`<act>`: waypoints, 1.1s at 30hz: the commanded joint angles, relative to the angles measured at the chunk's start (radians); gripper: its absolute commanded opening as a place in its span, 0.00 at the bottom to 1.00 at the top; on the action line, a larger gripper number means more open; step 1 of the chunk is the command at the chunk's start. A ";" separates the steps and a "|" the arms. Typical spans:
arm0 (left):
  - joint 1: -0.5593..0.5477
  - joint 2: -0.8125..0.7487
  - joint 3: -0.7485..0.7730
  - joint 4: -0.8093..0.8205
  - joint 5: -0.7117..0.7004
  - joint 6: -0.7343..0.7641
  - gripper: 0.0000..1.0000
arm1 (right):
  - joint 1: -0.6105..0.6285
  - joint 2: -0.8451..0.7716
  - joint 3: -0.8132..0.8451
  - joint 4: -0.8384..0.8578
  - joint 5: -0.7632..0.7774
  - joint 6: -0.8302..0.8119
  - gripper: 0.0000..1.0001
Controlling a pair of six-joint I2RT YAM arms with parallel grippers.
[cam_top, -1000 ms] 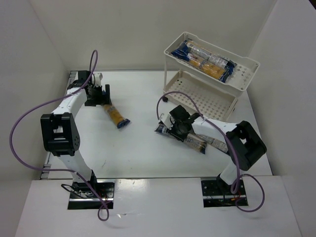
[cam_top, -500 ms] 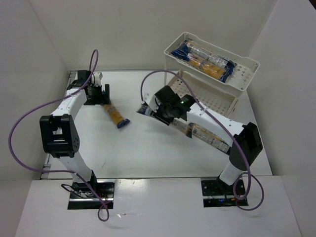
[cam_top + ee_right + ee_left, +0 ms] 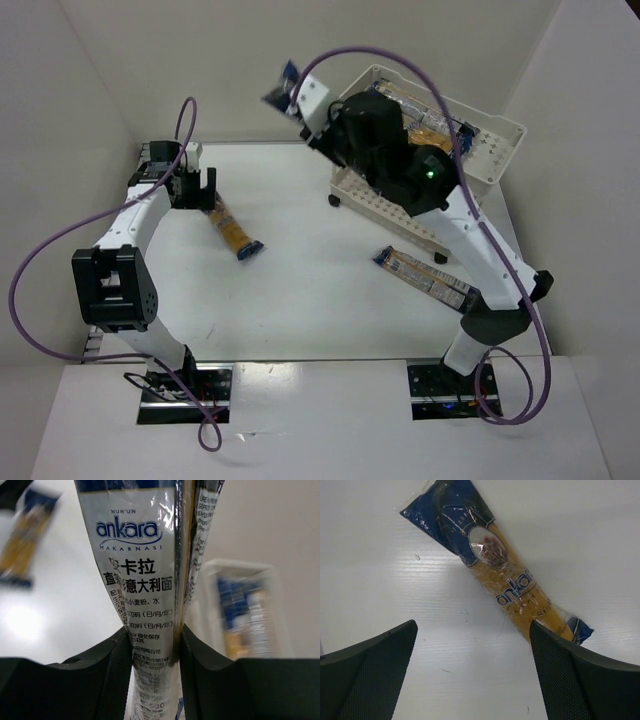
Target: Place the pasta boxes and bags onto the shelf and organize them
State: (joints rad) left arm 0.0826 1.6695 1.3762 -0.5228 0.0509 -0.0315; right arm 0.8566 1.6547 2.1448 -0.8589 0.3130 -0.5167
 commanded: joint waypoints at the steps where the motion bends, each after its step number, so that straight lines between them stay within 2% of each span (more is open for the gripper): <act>1: 0.003 -0.042 -0.026 0.000 -0.026 0.035 1.00 | -0.002 -0.001 0.237 0.251 0.260 -0.219 0.00; 3: 0.003 -0.042 -0.035 0.000 -0.036 0.044 1.00 | -0.002 0.010 0.320 0.349 0.332 -0.316 0.00; 4: 0.003 -0.042 -0.035 0.000 -0.036 0.044 1.00 | -0.002 0.019 0.331 0.392 0.404 -0.369 0.00; 5: 0.003 -0.042 -0.035 0.000 -0.045 0.044 1.00 | -0.002 0.019 0.340 0.426 0.432 -0.485 0.00; 7: 0.003 -0.042 -0.035 0.000 -0.045 0.044 1.00 | -0.030 0.031 0.340 0.494 0.469 -0.589 0.00; 8: 0.003 -0.030 -0.035 0.000 -0.045 0.044 1.00 | -0.095 0.031 0.320 0.509 0.481 -0.658 0.00; 10: 0.003 -0.030 -0.022 0.000 -0.019 0.044 1.00 | -0.190 0.040 0.279 0.536 0.482 -0.690 0.00; 11: 0.003 -0.018 -0.011 0.000 -0.008 0.044 1.00 | -0.283 0.040 0.242 0.537 0.445 -0.691 0.00; 15: 0.003 0.004 0.007 0.000 0.049 0.044 1.00 | -0.388 0.079 0.201 0.489 0.380 -0.608 0.00; 18: 0.003 0.004 0.007 0.000 0.058 0.044 1.00 | -0.418 0.102 0.170 0.498 0.336 -0.574 0.00; 24: 0.003 -0.014 0.007 0.000 0.079 0.044 1.00 | -0.432 0.174 0.219 0.433 0.267 -0.505 0.00; 27: 0.003 -0.027 -0.011 0.009 0.089 0.053 1.00 | -0.432 0.174 0.167 0.402 0.253 -0.482 0.00; 30: 0.003 -0.036 -0.011 0.009 0.101 0.053 1.00 | -0.441 0.174 0.115 0.380 0.264 -0.482 0.15; 31: 0.003 -0.045 -0.011 0.000 0.122 0.053 1.00 | -0.441 0.174 0.115 0.371 0.264 -0.482 0.34; 33: 0.003 -0.045 -0.002 0.000 0.133 0.053 1.00 | -0.441 0.174 0.104 0.348 0.253 -0.468 0.51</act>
State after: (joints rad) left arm 0.0826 1.6661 1.3468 -0.5308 0.1314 0.0017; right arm 0.4187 1.8877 2.2341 -0.5896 0.5568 -0.9928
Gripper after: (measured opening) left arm 0.998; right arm 0.468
